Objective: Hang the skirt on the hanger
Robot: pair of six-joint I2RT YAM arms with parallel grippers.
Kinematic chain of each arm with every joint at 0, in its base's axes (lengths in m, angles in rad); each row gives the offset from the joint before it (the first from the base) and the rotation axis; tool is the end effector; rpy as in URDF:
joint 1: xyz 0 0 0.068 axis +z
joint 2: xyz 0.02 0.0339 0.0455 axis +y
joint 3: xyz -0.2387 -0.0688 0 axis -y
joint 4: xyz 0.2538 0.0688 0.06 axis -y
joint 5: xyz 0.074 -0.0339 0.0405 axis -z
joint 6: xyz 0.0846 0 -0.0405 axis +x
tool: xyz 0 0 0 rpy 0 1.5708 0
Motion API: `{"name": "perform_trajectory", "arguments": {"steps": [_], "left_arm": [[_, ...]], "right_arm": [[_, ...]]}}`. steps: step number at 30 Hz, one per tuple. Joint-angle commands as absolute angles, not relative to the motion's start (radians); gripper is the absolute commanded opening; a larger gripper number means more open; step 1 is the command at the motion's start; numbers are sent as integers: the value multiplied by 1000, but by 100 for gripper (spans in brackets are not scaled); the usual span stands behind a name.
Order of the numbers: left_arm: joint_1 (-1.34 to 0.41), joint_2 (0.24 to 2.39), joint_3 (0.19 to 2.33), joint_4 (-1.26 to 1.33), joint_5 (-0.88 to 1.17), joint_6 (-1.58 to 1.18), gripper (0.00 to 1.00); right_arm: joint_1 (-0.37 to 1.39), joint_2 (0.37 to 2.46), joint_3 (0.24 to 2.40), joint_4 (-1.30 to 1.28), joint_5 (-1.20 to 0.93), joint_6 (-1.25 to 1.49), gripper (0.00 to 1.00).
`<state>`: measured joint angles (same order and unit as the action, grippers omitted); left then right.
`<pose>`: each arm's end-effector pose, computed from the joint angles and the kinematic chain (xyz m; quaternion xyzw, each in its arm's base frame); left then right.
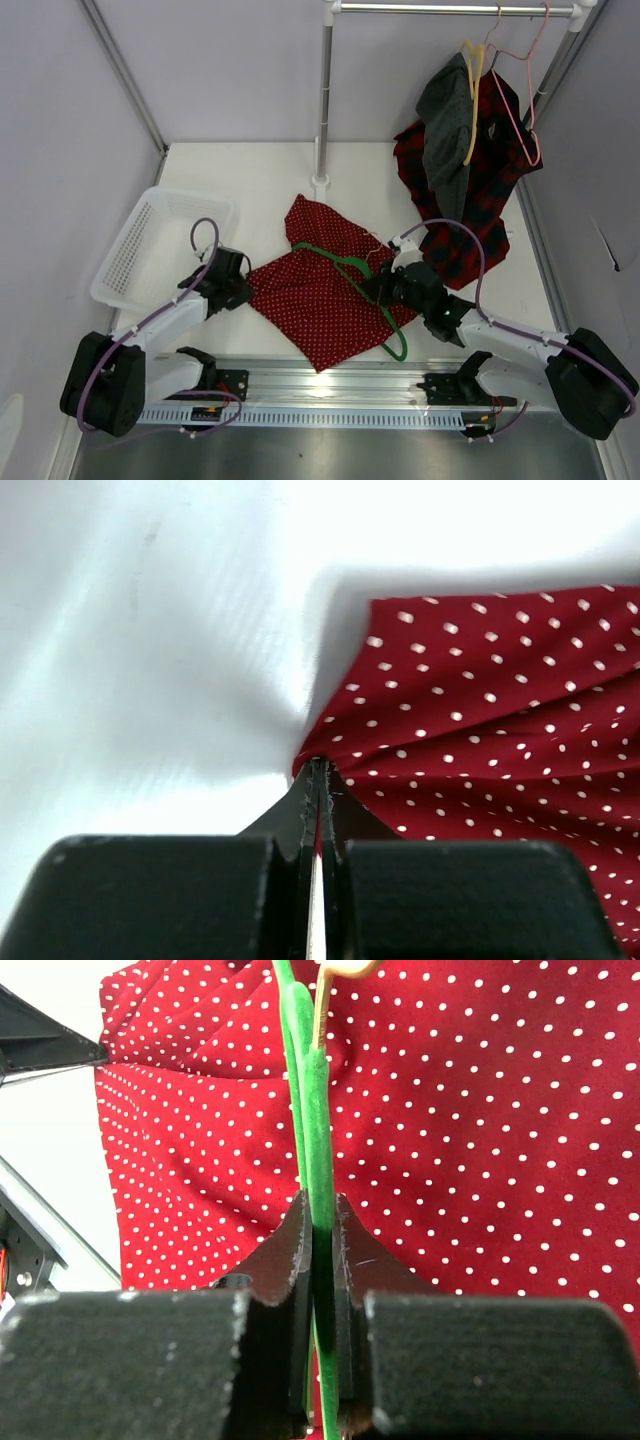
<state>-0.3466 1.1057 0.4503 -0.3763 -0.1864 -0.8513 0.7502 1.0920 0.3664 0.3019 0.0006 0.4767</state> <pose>0.2230 -0.0639 0.0849 -0.2636 0.9231 -0.0754 0.2696 0.2080 0.1938 0.1366 -0.1143 0.8322 0.3122 0.4438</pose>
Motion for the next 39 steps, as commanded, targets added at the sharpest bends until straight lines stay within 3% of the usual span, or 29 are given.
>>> {"name": "perform_trajectory", "arguments": {"steps": [1,5,9,13,17,23,28,32,39], "left_arm": [[-308,1086,423,-430,-177,-789,0],[-325,1062,440,-358,-19,-718,0],[-382,976,485,-376,28,-701,15],[-503,939,573,-471,-50,-683,26],[-645,928,598,-476,-40,-696,34],[-984,1040,571,-234,-49,-804,38],[-1208,1205,624,-106,-138,-770,50],[-1292,1302,687,-86,-234,-701,55],[-1354,1436,787,-118,-412,-640,54]], "right_arm": [[758,1089,356,281,133,460,0],[767,1178,391,310,120,451,0],[767,1281,475,336,68,420,3],[770,1367,543,350,46,413,3],[770,1430,587,351,44,400,3],[773,1470,592,370,34,410,3],[779,1463,583,361,38,416,3],[778,1454,583,351,41,411,3],[779,1448,583,336,37,410,3]]}}
